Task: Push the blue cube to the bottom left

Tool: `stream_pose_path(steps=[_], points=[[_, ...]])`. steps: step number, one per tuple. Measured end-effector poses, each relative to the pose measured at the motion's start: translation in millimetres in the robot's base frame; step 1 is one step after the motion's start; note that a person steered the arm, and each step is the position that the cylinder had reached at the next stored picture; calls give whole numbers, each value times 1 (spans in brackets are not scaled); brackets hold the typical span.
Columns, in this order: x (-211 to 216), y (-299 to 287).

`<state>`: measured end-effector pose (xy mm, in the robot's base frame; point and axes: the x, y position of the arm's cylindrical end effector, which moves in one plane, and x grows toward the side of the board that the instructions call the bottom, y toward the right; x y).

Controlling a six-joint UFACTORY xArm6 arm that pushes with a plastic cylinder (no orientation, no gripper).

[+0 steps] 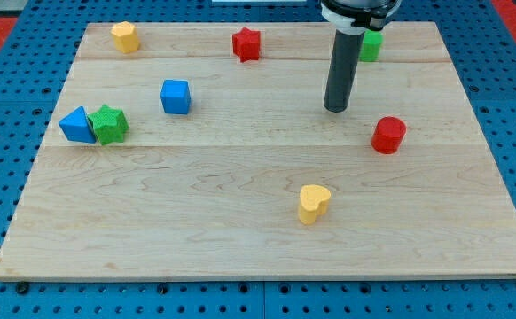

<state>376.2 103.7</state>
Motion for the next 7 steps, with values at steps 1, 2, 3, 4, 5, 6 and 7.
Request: stream_pose_path(steps=[1,2,3,4,5,6,7], points=[[0,4],[1,5],[7,5],[42,1],[70,-27],[4,-113],[-64,-172]])
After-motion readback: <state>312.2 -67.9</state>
